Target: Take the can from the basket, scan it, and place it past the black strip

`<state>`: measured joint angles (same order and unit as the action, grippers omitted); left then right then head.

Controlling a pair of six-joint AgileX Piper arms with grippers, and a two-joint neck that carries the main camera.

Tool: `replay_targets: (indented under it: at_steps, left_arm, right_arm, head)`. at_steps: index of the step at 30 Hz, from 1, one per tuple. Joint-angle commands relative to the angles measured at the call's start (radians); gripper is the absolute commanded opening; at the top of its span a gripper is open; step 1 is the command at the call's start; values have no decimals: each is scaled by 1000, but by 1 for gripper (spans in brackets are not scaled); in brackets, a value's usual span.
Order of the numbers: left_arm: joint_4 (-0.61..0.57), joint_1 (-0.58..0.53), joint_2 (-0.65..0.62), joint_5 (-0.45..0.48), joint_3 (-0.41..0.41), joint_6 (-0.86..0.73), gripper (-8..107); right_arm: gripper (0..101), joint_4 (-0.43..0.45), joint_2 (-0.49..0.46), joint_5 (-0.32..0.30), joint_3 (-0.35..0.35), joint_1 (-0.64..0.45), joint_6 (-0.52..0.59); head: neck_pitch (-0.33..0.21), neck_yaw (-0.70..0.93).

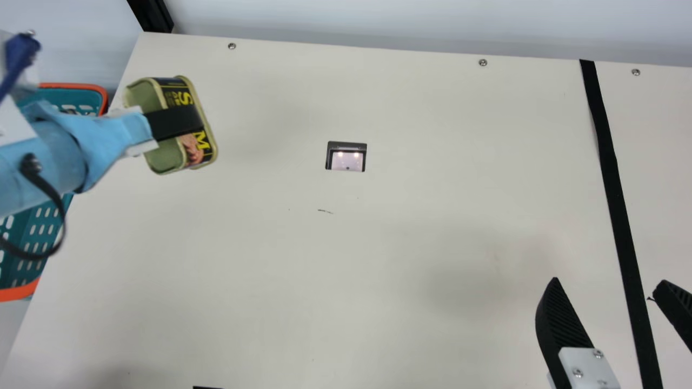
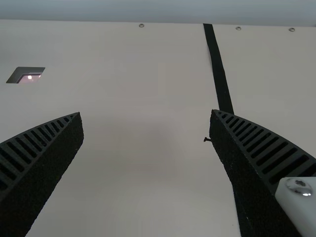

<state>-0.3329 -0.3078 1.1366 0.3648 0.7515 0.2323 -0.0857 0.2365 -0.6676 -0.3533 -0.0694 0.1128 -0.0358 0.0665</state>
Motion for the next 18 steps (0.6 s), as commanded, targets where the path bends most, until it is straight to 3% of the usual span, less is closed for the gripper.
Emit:
replay_targets:
  at_steps: [1,5,6,11,18]
  left_arm:
    - [58,-62,17,-128,-21,51,10]
    - [140,-102,74,-224,-52,123,10]
    - [100,-90,51,-154,-46,89,10]
    - [139,-102,74,-230,-51,122,10]
    - [140,-97,73,-245,-57,91,10]
  right_arm:
    - [101,0,0,0,0,0,0]
    - [101,0,0,0,0,0,0]
    - [101,0,0,0,0,0,0]
    - [101,0,0,0,0,0,0]
    - [101,0,0,0,0,0,0]
  head:
    - [-4,-3]
    - [-4,-3]
    - [-4,-3]
    - [-4,-3]
    - [-4,-3]
